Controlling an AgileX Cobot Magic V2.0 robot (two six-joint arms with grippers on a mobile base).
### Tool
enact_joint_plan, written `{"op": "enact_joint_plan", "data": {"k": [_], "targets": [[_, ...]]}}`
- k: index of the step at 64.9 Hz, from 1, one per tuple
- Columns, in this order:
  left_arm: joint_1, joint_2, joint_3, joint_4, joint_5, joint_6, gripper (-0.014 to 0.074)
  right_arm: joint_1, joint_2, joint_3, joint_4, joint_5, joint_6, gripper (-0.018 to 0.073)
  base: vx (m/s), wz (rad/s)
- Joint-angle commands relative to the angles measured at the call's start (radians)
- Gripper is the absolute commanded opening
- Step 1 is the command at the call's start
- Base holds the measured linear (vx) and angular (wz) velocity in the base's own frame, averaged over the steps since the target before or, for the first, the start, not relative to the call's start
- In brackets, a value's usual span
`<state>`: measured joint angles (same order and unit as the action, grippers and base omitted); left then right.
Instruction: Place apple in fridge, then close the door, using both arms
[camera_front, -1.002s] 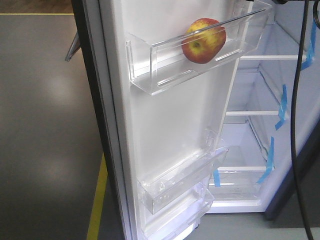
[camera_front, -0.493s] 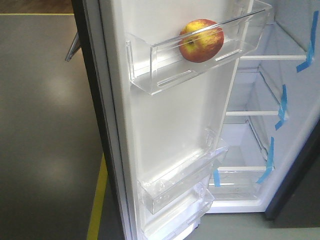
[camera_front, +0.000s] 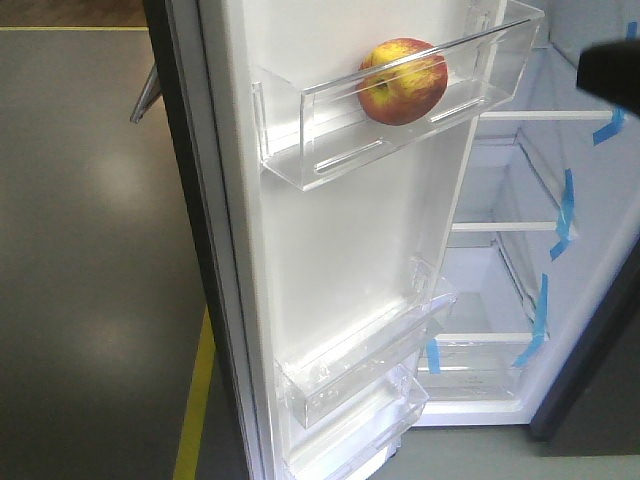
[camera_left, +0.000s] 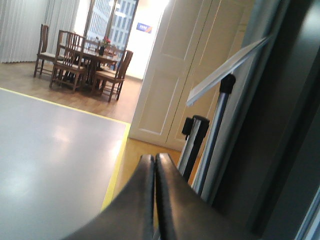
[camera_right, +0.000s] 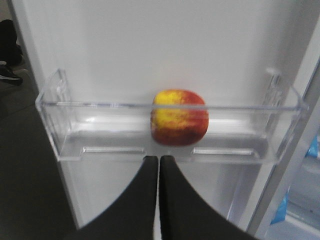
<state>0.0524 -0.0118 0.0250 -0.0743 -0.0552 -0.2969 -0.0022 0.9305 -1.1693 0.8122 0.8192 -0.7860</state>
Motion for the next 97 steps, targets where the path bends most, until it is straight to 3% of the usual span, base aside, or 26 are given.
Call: {"op": "enact_joint_plan", "data": {"k": [1,17,25,32,43,50,70,79,85,97], "targets": [[-0.003,-0.016,0.02,-0.012,-0.119,-0.047,-0.0006,-0.007,-0.1,0.103,0.031,-0.067,-0.006,-0.0004,0.0,0.0],[-0.003,-0.016,0.019,-0.011,-0.213,-0.439,-0.0006,-0.007,-0.342,0.423,0.03,-0.111,0.001,-0.0004,0.0,0.0],[-0.003,-0.016,0.017,0.0,-0.287,-0.55,-0.0006,-0.007,-0.442,0.522,0.03,-0.136,0.001,-0.0004,0.0,0.0],[-0.003,-0.013,-0.003,0.067,-0.395,-0.589,-0.0006,-0.007,-0.486,0.564,0.03,-0.149,0.002,-0.0004,0.0,0.0],[-0.003,0.031,-0.174,0.263,-0.323,-0.666,-0.0006,-0.007,-0.496,0.57,0.032,-0.187,0.001,-0.0004,0.0,0.0],[-0.003,0.121,-0.299,0.332,-0.319,-0.702,-0.0006,-0.007,-0.496,0.57,0.033,-0.214,0.001,-0.0004,0.0,0.0],[-0.003,0.476,-0.599,0.363,-0.386,-0.754,-0.0006,-0.007,-0.496,0.57,0.034,-0.221,0.001,-0.0004,0.0,0.0],[-0.003,0.646,-0.697,0.368,-0.433,-0.822,-0.0006,-0.007,-0.496,0.57,0.034,-0.223,0.001,-0.0004,0.0,0.0],[-0.003,0.759,-0.756,0.443,-0.512,-0.911,-0.0006,-0.007,-0.496,0.57,0.034,-0.225,0.001,-0.0004,0.0,0.0],[-0.003,0.988,-0.894,0.74,-0.665,-1.194,-0.0006,-0.007,-0.496,0.57,0.034,-0.225,0.0,-0.0004,0.0,0.0]]}}
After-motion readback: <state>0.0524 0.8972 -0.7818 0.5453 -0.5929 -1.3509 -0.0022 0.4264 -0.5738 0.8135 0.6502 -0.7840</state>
